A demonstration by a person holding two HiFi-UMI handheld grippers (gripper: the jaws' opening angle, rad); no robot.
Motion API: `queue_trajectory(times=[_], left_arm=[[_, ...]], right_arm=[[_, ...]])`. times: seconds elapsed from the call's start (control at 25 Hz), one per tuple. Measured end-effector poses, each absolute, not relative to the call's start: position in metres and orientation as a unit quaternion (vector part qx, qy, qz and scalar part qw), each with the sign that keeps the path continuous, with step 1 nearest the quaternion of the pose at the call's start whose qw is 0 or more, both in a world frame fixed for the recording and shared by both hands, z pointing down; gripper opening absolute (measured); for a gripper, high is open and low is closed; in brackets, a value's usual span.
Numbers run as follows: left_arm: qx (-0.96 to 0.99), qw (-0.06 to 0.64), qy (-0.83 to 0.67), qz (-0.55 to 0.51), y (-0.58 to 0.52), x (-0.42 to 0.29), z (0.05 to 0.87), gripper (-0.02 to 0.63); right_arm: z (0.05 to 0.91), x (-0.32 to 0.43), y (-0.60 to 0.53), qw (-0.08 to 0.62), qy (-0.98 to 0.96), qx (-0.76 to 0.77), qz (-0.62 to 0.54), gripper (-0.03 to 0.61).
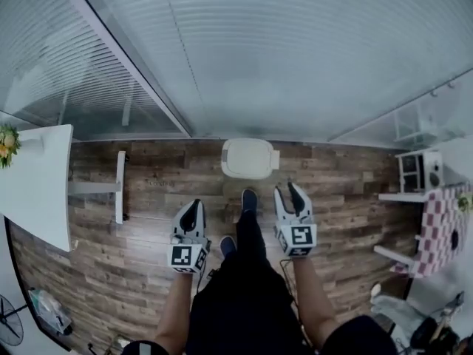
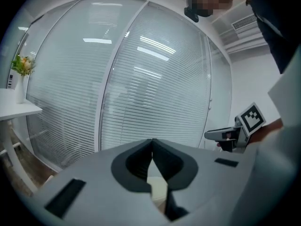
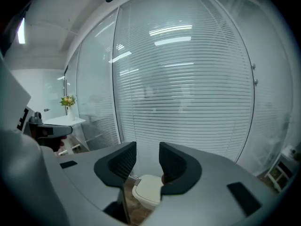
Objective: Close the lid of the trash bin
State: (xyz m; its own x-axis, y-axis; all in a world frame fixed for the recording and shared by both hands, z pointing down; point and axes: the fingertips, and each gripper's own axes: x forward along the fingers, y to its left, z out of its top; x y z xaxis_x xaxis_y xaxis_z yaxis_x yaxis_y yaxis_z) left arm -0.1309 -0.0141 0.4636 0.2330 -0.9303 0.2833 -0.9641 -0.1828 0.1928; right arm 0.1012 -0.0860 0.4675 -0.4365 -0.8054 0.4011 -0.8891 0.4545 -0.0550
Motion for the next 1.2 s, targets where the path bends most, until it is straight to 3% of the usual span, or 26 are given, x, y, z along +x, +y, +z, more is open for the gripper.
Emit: queue_trajectory(times=[0.24, 0.64, 0.8, 1.2], left_arm=[[0.772, 0.159, -0.615, 0.014, 0.019, -0.125, 0.42, 0.008], [0.798, 0.126, -0.589, 0.014, 0.057, -0.113, 0.382, 0.008], [0.807, 0.117, -0.579, 0.011, 0.07, -0.105, 0.372, 0.008], [0.804, 0.112, -0.584, -0.006, 0.082, -0.105, 0.36, 0.008]], right_arm=[[0.413, 0.113, -0.039, 0.126, -0.838, 0.52, 0.109, 0.136], [0.382, 0.128, 0.017, 0.087, -0.832, 0.536, 0.115, 0.009], [0.378, 0.116, 0.04, 0.112, -0.844, 0.518, 0.088, 0.006], [0.346, 0.112, 0.055, 0.099, -0.846, 0.518, 0.079, 0.005]])
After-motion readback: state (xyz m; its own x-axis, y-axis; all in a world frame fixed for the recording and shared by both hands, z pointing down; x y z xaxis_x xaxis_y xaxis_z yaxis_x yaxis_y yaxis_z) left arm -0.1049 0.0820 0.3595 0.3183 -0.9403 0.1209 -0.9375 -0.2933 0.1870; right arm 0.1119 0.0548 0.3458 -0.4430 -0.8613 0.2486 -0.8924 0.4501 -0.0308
